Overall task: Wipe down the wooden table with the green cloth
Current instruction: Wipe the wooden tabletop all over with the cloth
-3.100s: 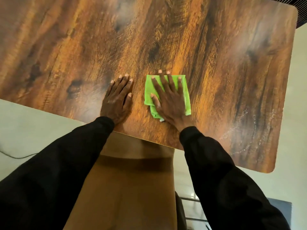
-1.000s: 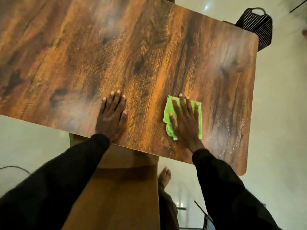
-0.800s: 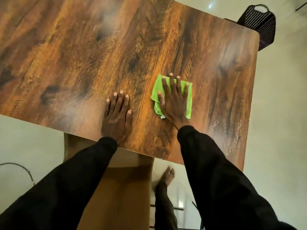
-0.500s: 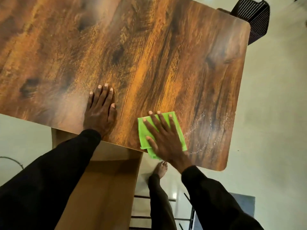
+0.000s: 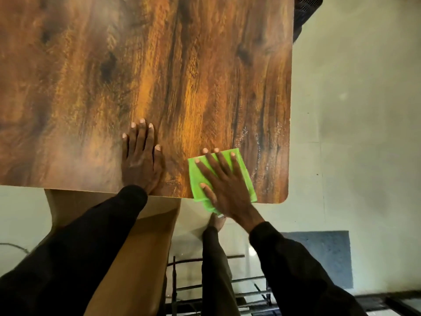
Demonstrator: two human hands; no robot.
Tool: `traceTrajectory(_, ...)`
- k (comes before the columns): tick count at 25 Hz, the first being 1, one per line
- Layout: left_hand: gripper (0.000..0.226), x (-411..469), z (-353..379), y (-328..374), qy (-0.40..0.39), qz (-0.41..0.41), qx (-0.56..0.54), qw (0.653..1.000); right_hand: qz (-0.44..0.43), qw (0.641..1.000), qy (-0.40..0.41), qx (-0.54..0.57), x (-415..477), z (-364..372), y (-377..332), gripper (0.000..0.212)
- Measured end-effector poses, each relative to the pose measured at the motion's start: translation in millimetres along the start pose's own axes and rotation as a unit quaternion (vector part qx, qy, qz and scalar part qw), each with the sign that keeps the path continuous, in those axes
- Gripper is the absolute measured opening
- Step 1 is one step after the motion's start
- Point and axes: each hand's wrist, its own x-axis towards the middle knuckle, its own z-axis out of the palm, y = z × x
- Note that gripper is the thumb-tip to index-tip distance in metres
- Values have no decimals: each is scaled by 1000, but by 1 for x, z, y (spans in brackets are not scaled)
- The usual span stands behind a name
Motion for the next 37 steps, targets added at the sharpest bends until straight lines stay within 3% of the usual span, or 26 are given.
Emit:
traceTrajectory(5,59,-4,5,0,-13,62,15,998,149,987,57,9,43,-11,27,65)
traceTrajectory(11,59,-2,3,2,-2,66,11,998,-27,999,9,17,-10,3,15,66)
traceTrajectory(14,59,-2,5,3,2,59,20,998,11,1000,19,13,-24,-7,65,65)
traceTrajectory(18,59,-3,7,5,4,49,20,999,110,993,45,19,40,-24,87,65)
traceTrajectory(21,59,-1,6,4,4,42,17,999,30,999,35,18,54,-18,63,67)
traceTrajectory(25,59,0,6,4,8,32,9,999,-119,993,-21,15,-10,-7,74,66)
traceTrajectory(27,59,-1,6,6,9,35,7,999,-113,993,-23,6,-28,-13,106,66)
traceTrajectory(30,57,1,5,5,13,28,11,999,-2,1000,15,3,-2,-24,142,65)
traceTrajectory(33,57,-1,6,6,7,30,12,999,63,997,35,-4,39,-27,129,66)
traceTrajectory(37,58,-1,6,5,7,32,6,999,-85,996,-15,9,2,-13,102,67)
